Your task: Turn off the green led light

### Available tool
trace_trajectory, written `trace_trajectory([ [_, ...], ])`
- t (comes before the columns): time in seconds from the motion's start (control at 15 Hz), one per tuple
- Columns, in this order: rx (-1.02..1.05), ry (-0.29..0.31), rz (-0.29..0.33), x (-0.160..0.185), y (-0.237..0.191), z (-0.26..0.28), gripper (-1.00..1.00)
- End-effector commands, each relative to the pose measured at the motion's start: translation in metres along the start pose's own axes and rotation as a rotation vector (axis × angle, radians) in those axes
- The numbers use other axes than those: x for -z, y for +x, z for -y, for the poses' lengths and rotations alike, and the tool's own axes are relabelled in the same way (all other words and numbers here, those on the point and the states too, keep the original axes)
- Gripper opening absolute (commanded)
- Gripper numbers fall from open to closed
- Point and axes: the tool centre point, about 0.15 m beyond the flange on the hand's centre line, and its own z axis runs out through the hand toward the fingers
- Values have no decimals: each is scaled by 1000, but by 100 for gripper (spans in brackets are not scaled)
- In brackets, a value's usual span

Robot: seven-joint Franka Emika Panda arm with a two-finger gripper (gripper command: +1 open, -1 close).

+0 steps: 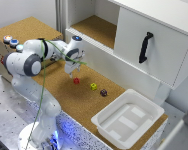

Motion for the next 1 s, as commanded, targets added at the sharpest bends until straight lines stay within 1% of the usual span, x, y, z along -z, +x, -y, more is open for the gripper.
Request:
trace_trajectory([
  [0.0, 288, -179, -62, 58, -20, -45, 100],
  [0.13, 491, -223, -85, 86, -44, -54, 100],
  [0.2, 573, -236, -96, 103, -57, -57, 100],
  [0.27, 682, -241, -93, 123, -73, -58, 100],
  [0.33, 817, -283, -71, 135, -91, -55, 100],
  [0.4, 919, -326, -85, 146, -109, -54, 100],
  [0.47, 974, -329, -85, 154, -120, -53, 100],
  [0.6, 1127, -282, -87, 184, -158, -45, 100],
  [0.73, 1304, -194, -84, 223, -202, -37, 100],
  [0.8, 1388, -165, -76, 239, -224, -34, 100],
  [0.93, 1558, -114, -37, 258, -268, -32, 100],
])
